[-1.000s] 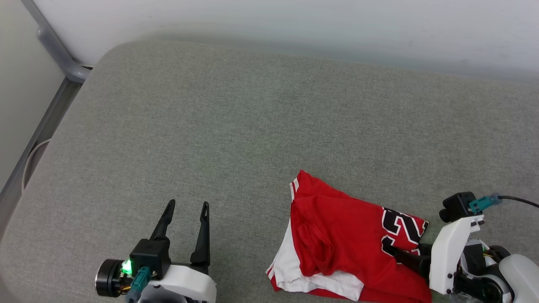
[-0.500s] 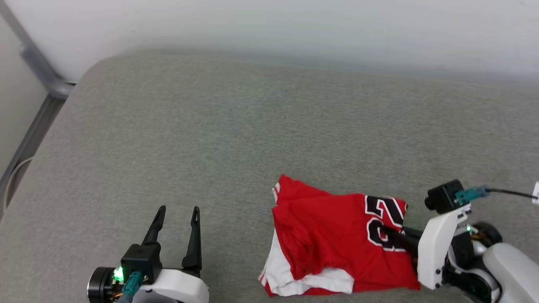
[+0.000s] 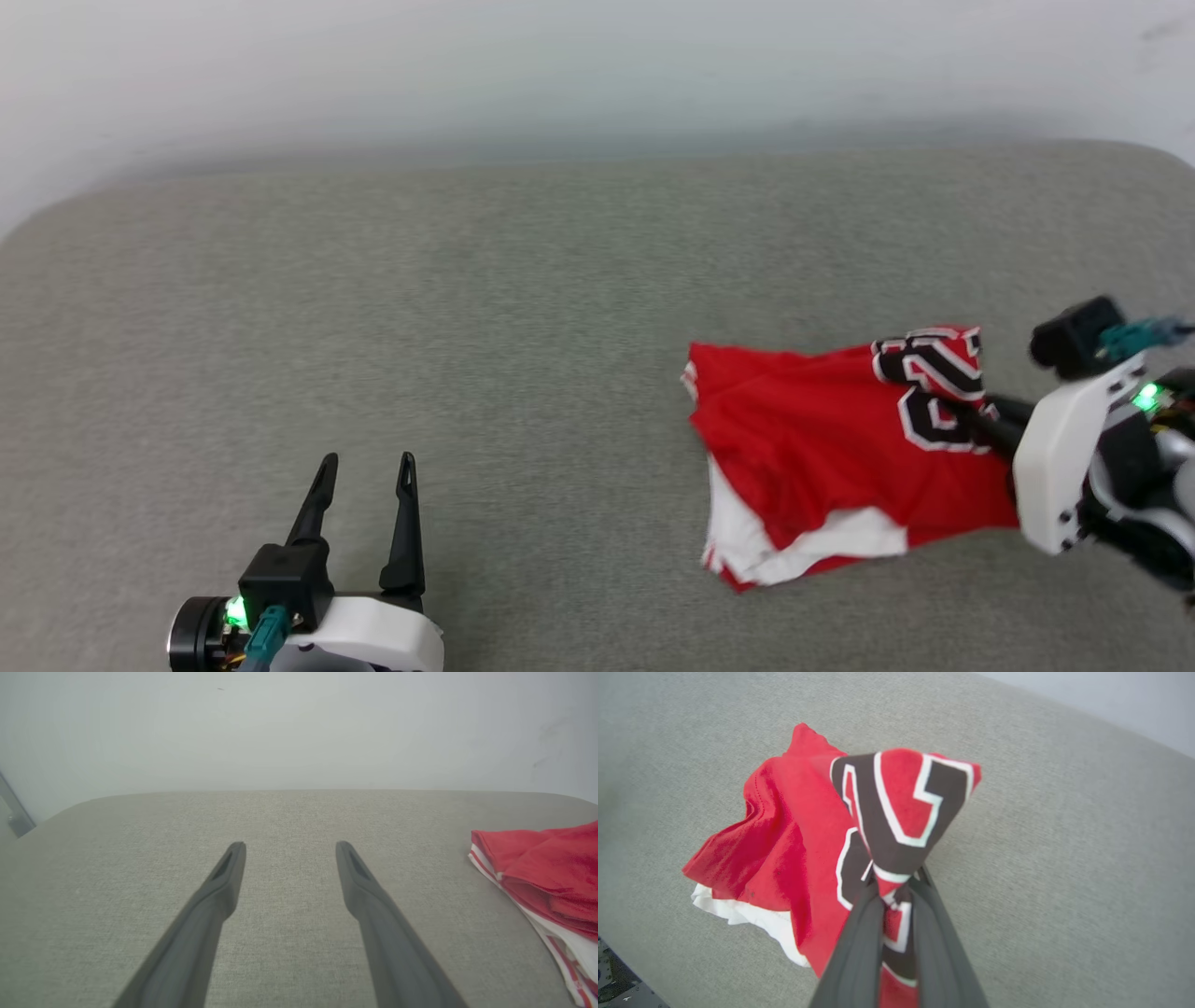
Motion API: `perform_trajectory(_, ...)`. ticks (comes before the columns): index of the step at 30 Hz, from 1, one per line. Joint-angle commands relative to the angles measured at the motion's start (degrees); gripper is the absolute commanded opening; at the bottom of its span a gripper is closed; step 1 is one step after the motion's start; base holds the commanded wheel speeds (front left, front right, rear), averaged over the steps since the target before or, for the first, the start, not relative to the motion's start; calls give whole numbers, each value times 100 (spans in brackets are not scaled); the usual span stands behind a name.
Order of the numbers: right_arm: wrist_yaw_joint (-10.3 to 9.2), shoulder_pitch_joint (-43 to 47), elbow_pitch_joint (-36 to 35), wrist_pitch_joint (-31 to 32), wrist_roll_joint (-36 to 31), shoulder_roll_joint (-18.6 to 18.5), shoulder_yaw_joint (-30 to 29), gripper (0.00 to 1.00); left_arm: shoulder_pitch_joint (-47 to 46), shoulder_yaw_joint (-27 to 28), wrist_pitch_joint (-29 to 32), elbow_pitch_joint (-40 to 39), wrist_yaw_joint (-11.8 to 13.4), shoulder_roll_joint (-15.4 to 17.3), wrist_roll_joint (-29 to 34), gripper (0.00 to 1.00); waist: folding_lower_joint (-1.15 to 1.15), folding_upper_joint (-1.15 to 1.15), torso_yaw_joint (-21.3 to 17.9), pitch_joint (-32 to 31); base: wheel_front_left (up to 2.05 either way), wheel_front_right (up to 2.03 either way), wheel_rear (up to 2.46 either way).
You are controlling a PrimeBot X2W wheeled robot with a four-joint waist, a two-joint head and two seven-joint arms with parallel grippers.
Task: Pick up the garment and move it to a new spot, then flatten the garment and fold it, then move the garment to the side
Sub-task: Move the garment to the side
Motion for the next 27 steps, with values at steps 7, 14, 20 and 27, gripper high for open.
perform_trajectory(7, -5, -478, 171, 172, 70, -383, -243, 0, -212, 61, -13, -137, -15, -2, 69, 100, 0, 0, -459, 403, 0, 0, 0)
perform_trajectory(14, -5, -712, 642, 389, 82, -1057, -695, 0, -549, 48, -13, -250, -112, 9, 175, 100, 0, 0, -331, 874, 0, 0, 0)
perform_trajectory(20, -6, -894, 1232, 515, -30, -1448, -1148, 0, -803, 85, -13, -414, -145, 9, 250, 100, 0, 0, -203, 1400, 0, 0, 0)
perform_trajectory(27, -7, -1153, 1924, 544, -478, -1615, -1693, 0, -1032, 55, -13, -595, -190, 7, 286, 100, 0, 0, -73, 1853, 0, 0, 0)
